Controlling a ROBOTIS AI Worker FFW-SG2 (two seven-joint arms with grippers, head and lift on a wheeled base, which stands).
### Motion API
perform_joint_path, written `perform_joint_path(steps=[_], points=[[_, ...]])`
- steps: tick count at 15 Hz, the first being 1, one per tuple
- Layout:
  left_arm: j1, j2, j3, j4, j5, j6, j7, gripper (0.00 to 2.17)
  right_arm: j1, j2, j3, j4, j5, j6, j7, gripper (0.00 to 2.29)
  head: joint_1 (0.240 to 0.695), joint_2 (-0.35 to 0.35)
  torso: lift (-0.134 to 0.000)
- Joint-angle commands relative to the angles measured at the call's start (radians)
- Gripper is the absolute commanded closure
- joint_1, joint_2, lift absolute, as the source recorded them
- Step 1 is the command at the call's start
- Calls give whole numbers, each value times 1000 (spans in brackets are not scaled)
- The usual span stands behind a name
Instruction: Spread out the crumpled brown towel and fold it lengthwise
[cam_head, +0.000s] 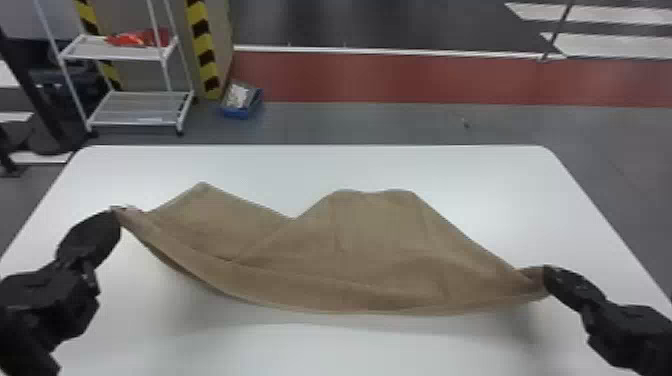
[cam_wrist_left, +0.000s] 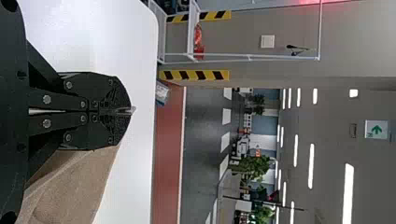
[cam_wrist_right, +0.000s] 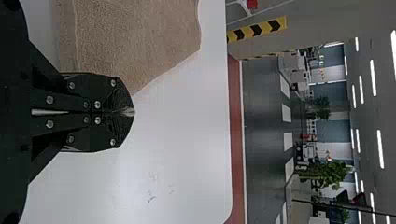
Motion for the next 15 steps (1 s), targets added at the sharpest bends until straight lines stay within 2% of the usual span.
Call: perform_joint_path(steps=[1,4,6,7,9,10,13,15], points=[[-2,6,8,-36,-7,4,8,1352,-1,-15,-41,-35,3,57,17,1713,695,-80,-128],[-24,18,17,-68,-20,44,25,1352,-13,-29,-72,-64,25,125,42,1710,695,-104,-128],[-53,26,20,-88,-17,59,45,1352,-44,-32,-99,-87,7,183,74,1710,695,-110,-128],[-71,38,20,-98,-8,65,48,1352,-65,-34,-122,-100,-16,217,80,1710,695,-110,-128],[-125,50,25,-107,1,120,60,1352,-154,-52,-178,-103,-124,287,82,1710,695,-114,-128],[-160,57,21,-104,9,139,60,1352,-194,-53,-181,-89,-130,300,82,1710,695,-116,-128],[-312,75,11,-44,27,228,72,1352,-354,-53,-125,5,-99,306,82,1710,695,-121,-128],[-433,99,-11,47,69,240,72,1352,-454,-55,-82,80,-72,303,82,1710,665,-103,-128]])
